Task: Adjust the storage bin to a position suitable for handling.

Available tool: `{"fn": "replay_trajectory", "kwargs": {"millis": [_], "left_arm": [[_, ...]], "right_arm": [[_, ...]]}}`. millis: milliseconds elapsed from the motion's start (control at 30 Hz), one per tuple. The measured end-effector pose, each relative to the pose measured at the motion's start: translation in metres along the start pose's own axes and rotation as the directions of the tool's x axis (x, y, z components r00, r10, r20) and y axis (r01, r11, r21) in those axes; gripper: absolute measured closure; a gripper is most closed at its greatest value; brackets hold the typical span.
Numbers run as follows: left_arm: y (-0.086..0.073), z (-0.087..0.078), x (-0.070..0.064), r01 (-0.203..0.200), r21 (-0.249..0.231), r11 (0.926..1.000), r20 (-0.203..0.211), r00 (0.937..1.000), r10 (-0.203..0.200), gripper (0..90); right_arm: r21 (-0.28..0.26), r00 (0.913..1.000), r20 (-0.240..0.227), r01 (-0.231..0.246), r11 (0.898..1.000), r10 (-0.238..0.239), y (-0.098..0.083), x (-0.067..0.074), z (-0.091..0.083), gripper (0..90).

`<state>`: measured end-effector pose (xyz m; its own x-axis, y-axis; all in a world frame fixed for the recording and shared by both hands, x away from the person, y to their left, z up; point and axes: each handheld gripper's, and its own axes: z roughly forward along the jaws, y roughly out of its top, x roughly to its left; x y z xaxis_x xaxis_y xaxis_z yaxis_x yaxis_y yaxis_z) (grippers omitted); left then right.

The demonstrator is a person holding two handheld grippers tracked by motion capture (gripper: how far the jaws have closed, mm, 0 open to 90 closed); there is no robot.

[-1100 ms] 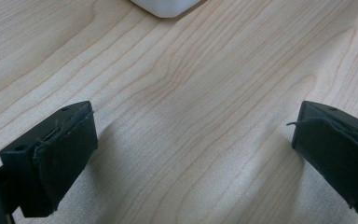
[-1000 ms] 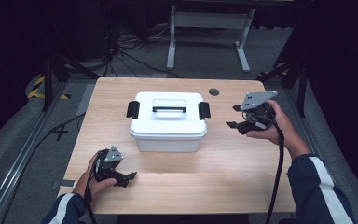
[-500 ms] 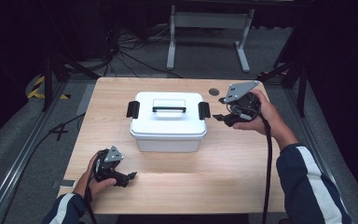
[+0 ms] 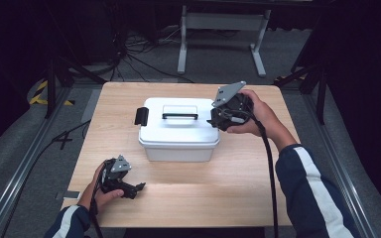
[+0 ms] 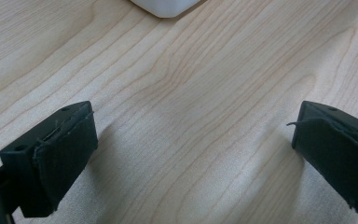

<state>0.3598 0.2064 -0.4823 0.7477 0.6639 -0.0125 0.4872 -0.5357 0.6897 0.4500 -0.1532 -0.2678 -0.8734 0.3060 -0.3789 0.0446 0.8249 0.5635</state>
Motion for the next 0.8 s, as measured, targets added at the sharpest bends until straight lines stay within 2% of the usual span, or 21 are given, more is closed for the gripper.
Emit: {"fn": "replay_trajectory", "kwargs": {"millis": [300, 433, 600, 800], "left_arm": [[0.000, 0.000, 0.000, 0.000, 0.000, 1.0000, 0.001, 1.0000, 0.000, 0.5], [0.000, 0.000, 0.000, 0.000, 0.001, 1.0000, 0.000, 1.0000, 0.000, 0.5], [0.000, -0.001, 0.000, -0.002, 0.007, 1.0000, 0.003, 1.0000, 0.002, 0.5], [0.000, -0.001, 0.000, -0.003, 0.007, 1.0000, 0.004, 1.0000, 0.003, 0.4]], "right_arm": [[0.035, 0.9989, -0.015, 0.045, 0.998, -0.045, 0.025, 0.004, 0.020, 50.0], [0.063, 0.9953, -0.034, 0.093, 0.994, -0.091, 0.033, 0.006, 0.030, 53.4], [0.068, 0.9927, -0.048, 0.113, 0.991, -0.110, 0.041, 0.006, 0.041, 56.6], [0.124, 0.9872, -0.060, 0.154, 0.980, -0.148, 0.048, 0.005, 0.051, 66.2]]}}
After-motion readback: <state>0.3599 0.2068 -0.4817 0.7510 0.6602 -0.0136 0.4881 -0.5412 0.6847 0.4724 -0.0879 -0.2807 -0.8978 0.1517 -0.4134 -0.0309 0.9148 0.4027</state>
